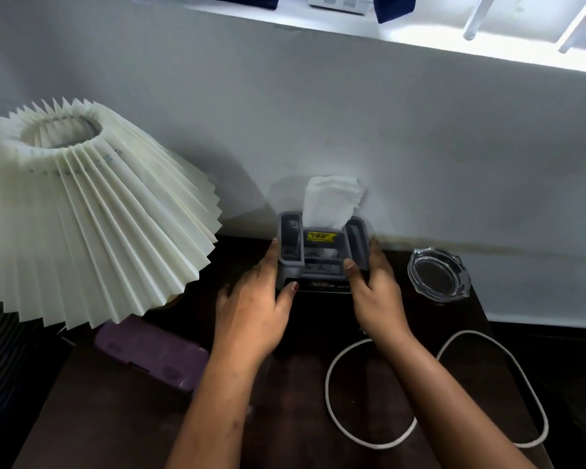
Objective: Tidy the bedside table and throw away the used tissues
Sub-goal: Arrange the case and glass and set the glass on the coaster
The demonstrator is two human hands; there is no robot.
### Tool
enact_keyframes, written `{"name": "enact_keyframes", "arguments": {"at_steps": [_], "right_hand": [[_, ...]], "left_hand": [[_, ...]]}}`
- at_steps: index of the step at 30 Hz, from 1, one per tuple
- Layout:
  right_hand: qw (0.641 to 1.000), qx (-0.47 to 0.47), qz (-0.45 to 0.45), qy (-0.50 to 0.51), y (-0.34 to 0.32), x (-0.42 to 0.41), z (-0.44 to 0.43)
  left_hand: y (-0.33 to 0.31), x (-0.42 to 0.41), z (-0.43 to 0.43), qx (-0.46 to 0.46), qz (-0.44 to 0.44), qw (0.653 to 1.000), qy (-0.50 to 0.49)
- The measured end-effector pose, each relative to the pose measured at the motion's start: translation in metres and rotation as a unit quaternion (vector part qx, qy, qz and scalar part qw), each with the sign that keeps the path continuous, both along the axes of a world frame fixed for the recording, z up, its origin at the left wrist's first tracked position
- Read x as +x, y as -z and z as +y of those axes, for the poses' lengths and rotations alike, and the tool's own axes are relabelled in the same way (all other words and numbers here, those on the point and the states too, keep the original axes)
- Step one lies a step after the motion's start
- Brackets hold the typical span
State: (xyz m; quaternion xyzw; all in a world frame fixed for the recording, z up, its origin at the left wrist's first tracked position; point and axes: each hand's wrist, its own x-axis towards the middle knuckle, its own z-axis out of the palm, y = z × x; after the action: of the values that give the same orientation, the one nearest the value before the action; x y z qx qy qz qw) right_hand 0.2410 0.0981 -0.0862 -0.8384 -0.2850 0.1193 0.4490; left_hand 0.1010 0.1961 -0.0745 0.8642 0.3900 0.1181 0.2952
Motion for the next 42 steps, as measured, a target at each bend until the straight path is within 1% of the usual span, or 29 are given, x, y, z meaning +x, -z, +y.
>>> {"name": "enact_keyframes", "arguments": {"at_steps": [3, 6, 9, 11, 13, 16, 19, 21, 25, 27, 29, 31, 35, 37, 40, 42], "right_hand": [[0.999, -0.024, -0.028, 0.017, -0.008, -0.007, -0.001], [0.998, 0.009, -0.064, 0.022, -0.027, -0.02, 0.001], [0.998, 0.019, -0.066, 0.003, -0.047, -0.047, 0.004], [0.994, -0.003, -0.105, -0.018, -0.053, -0.072, 0.002], [0.985, -0.041, -0.155, -0.061, -0.052, -0.1, 0.0], [0.965, -0.085, -0.203, -0.143, -0.046, -0.137, -0.005], [0.923, -0.15, -0.275, -0.221, -0.035, -0.163, -0.008], [0.901, -0.185, -0.306, -0.246, -0.027, -0.174, -0.008], [0.867, -0.195, -0.378, -0.258, -0.017, -0.183, 0.005], [0.853, -0.216, -0.378, -0.286, -0.021, -0.182, 0.016], [0.838, -0.268, -0.352, -0.318, -0.025, -0.182, 0.029], [0.824, -0.302, -0.351, -0.328, -0.026, -0.183, 0.04], [0.813, -0.319, -0.362, -0.327, -0.02, -0.191, 0.054], [0.814, -0.316, -0.37, -0.319, -0.018, -0.195, 0.056], [0.826, -0.292, -0.373, -0.306, -0.024, -0.2, 0.057], [0.837, -0.27, -0.375, -0.293, -0.032, -0.202, 0.056]], "left_hand": [[-0.014, -0.004, -0.001, -0.002, 0.009, 1.0, -0.006], [-0.027, -0.016, -0.001, -0.011, 0.02, 1.0, 0.001], [-0.035, -0.044, 0.002, -0.02, 0.026, 0.999, -0.004], [-0.038, -0.069, 0.006, -0.01, 0.039, 0.999, -0.025], [-0.038, -0.102, 0.01, -0.03, 0.058, 0.996, -0.058], [-0.034, -0.139, 0.011, -0.094, 0.058, 0.988, -0.111], [-0.035, -0.156, 0.006, -0.138, 0.051, 0.974, -0.17], [-0.035, -0.156, 0.005, -0.164, 0.065, 0.965, -0.192], [-0.035, -0.15, 0.009, -0.203, 0.106, 0.952, -0.205], [-0.037, -0.147, 0.015, -0.212, 0.135, 0.944, -0.215], [-0.037, -0.144, 0.024, -0.215, 0.152, 0.939, -0.221], [-0.04, -0.143, 0.032, -0.226, 0.164, 0.934, -0.222], [-0.047, -0.141, 0.041, -0.244, 0.146, 0.933, -0.222], [-0.047, -0.142, 0.043, -0.251, 0.148, 0.93, -0.223], [-0.038, -0.148, 0.051, -0.263, 0.163, 0.925, -0.221], [-0.035, -0.153, 0.056, -0.27, 0.136, 0.921, -0.244]]}}
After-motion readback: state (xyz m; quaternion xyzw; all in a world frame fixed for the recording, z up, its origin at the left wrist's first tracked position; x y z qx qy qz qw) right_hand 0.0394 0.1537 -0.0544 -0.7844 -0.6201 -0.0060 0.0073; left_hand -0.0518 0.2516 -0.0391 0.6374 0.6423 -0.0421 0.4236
